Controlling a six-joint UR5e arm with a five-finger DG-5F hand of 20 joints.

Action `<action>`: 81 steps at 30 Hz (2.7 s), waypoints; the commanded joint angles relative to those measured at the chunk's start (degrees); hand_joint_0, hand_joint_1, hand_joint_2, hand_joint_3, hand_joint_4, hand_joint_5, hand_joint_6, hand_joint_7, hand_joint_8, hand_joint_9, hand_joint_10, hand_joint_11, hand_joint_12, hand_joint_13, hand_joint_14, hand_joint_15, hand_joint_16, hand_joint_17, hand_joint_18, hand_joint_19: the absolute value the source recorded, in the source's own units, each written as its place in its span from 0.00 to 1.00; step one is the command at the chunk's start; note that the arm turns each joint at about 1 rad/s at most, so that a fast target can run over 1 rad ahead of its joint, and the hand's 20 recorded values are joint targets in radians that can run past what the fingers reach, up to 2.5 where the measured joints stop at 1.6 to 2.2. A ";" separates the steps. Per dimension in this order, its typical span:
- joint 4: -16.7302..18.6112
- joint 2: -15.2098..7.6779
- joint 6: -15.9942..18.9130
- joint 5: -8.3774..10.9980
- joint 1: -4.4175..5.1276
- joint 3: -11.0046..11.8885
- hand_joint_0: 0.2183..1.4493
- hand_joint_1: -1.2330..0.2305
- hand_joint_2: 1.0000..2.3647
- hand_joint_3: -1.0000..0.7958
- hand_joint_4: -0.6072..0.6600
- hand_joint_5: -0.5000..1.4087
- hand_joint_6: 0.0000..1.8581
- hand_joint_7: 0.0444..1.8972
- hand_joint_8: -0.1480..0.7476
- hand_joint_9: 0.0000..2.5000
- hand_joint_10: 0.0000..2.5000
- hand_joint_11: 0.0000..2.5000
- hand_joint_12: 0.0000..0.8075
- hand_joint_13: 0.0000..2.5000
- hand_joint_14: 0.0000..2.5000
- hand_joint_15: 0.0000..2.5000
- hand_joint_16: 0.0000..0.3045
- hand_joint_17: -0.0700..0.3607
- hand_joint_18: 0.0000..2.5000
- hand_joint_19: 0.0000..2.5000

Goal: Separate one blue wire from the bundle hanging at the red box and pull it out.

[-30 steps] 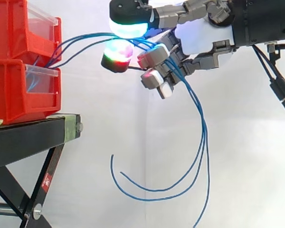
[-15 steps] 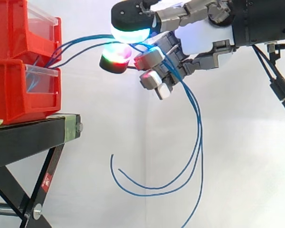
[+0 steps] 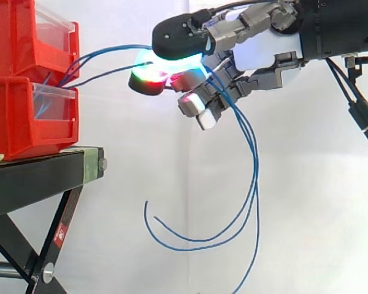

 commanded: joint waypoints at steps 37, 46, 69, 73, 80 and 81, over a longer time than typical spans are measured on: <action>0.00 0.07 0.05 -0.03 -0.02 0.00 0.31 0.35 0.01 0.36 0.56 0.18 0.49 0.52 0.47 0.50 0.06 0.71 0.53 0.45 0.01 0.45 0.17 0.43 0.42 0.30; 0.00 0.07 0.05 -0.03 0.06 0.00 0.33 0.30 0.01 0.40 0.52 0.18 0.49 0.54 0.47 0.50 0.06 0.71 0.53 0.45 0.01 0.46 0.17 0.43 0.42 0.30; 0.00 -0.02 0.05 -0.03 0.06 0.00 0.34 0.22 0.01 0.40 0.59 0.15 0.51 0.47 0.47 0.42 0.09 0.68 0.54 0.42 0.01 0.46 0.17 0.44 0.39 0.28; 0.00 -0.02 0.05 0.05 0.06 0.00 0.35 0.21 0.01 0.39 0.59 0.15 0.51 0.46 0.47 0.42 0.09 0.69 0.54 0.42 0.01 0.46 0.17 0.44 0.39 0.28; 0.00 -0.02 0.05 -0.03 0.06 0.00 0.35 0.19 0.01 0.38 0.59 0.15 0.51 0.46 0.48 0.41 0.09 0.68 0.54 0.41 0.01 0.46 0.18 0.44 0.38 0.28; 0.00 0.07 0.05 0.05 0.06 0.00 0.34 0.20 0.01 0.37 0.59 0.15 0.51 0.45 0.48 0.41 0.09 0.68 0.54 0.41 0.01 0.46 0.18 0.44 0.38 0.28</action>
